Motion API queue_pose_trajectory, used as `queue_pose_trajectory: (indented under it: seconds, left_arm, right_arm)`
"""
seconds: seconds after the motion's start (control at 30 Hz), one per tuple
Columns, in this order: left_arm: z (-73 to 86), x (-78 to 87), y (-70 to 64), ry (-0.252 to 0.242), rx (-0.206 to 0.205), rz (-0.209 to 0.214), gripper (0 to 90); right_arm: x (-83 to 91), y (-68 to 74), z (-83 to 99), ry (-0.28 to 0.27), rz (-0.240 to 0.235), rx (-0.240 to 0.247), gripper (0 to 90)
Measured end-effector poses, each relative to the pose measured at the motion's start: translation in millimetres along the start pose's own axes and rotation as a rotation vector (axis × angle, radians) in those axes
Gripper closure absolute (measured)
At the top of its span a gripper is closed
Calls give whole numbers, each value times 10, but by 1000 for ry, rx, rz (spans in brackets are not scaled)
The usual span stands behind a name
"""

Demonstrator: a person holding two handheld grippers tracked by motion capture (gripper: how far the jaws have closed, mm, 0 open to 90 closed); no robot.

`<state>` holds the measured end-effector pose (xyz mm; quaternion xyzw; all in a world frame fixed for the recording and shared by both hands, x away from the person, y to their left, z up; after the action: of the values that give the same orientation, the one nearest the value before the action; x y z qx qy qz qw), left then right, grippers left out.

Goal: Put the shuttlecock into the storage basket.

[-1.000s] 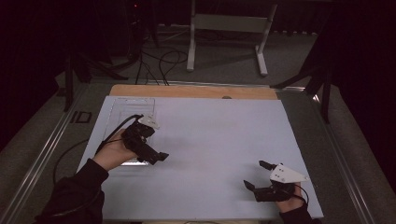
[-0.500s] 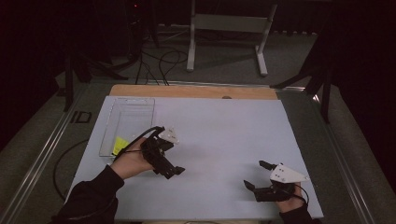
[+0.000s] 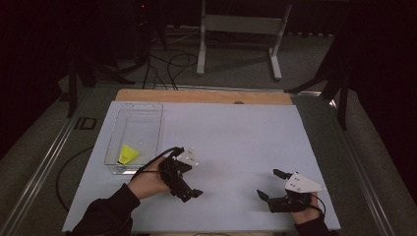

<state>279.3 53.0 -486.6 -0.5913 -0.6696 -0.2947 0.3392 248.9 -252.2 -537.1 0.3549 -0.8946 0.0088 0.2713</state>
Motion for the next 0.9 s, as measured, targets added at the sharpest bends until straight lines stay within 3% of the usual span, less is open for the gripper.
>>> queue_pose_trajectory:
  seconds: [0.37,0.63,0.9]
  left_arm:
    - [241,-126,-165,17,8,8,0]
    - [466,-110,-183,-3,51,-15,0]
    - [660,-28,-234,-31,60,-15,0]
  right_arm:
    - [-7,0,3,5,2,9,91]
    - [-17,9,9,14,-3,5,91]
    - [-26,14,17,22,-8,9,91]
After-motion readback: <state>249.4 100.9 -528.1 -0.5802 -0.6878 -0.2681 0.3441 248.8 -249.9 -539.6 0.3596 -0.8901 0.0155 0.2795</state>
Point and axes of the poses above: each handheld gripper's, and its own axes: x roughly backward along the jaws, z roughly out of its underside, y roughly to its left, the point moved 5 cm from there along -x, roughly forward along the jaws, and after that the axes turned 13 degrees about -x, right-handed, at the moved point
